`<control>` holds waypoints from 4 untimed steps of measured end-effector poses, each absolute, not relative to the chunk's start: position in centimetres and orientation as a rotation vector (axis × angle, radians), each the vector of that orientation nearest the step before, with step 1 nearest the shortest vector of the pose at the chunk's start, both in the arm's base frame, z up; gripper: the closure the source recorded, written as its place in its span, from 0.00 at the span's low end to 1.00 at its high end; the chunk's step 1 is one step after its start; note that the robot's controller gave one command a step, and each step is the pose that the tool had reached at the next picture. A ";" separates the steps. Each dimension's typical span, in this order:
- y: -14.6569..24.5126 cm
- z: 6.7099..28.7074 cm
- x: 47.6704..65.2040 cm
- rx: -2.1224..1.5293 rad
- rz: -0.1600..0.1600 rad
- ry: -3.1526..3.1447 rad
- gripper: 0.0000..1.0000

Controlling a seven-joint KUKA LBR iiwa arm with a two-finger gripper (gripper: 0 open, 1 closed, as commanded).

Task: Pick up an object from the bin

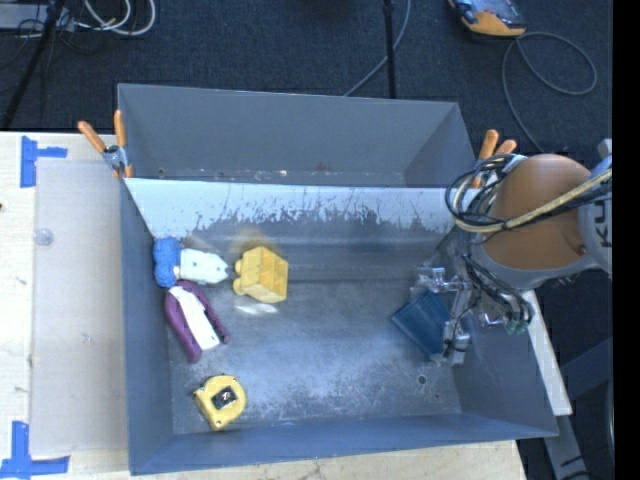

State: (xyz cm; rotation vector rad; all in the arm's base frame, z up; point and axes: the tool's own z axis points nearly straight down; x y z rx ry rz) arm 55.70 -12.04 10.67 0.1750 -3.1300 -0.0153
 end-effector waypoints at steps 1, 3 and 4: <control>-10.9 11.0 58.0 0.469 -0.016 -3.103 0.00; -11.9 9.5 59.1 0.756 -0.020 -3.048 0.00; -10.8 8.2 58.9 0.790 -0.028 -3.046 1.00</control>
Offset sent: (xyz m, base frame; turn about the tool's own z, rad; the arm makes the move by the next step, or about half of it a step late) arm 0.0361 -0.0279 -0.0338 -0.2252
